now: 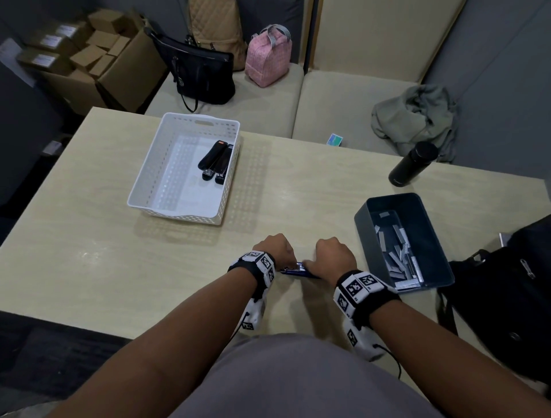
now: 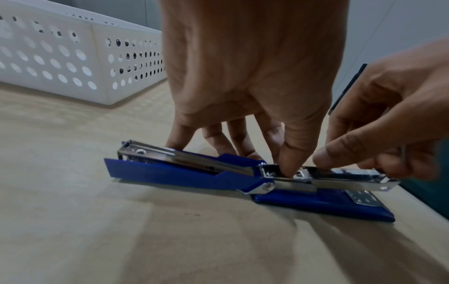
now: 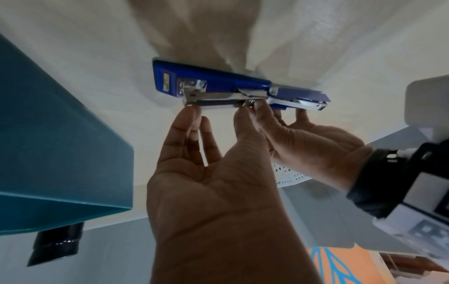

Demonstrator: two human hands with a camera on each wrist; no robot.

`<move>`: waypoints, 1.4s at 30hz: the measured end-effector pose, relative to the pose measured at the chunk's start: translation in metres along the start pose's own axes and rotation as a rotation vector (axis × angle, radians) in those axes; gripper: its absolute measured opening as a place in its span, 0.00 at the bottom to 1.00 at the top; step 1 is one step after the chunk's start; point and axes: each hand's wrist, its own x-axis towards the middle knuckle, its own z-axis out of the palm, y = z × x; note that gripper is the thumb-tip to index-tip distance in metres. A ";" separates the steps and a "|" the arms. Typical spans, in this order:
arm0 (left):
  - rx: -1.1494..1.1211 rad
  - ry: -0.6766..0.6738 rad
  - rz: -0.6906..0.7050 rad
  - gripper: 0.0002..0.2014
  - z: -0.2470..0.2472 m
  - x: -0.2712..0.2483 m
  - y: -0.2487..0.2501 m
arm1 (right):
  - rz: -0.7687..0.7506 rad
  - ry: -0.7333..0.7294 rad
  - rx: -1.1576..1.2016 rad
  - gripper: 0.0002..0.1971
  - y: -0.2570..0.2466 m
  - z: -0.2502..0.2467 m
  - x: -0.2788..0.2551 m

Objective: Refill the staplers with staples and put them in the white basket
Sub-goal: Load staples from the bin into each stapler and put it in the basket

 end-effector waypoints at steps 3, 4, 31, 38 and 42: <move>0.005 0.011 0.009 0.13 0.002 0.000 -0.003 | 0.058 0.047 0.007 0.16 -0.013 0.005 -0.006; 0.009 0.018 0.013 0.12 0.003 0.001 -0.003 | 0.082 0.061 0.024 0.15 -0.016 0.007 -0.008; 0.063 -0.046 0.134 0.09 -0.002 0.009 -0.006 | 0.394 0.398 0.319 0.15 -0.047 0.048 -0.040; 0.086 -0.028 0.113 0.06 -0.001 0.009 -0.006 | 0.599 0.317 0.306 0.15 -0.050 0.035 -0.028; 0.091 -0.046 0.105 0.04 -0.005 0.008 -0.003 | 0.672 0.334 0.398 0.16 -0.048 0.036 -0.028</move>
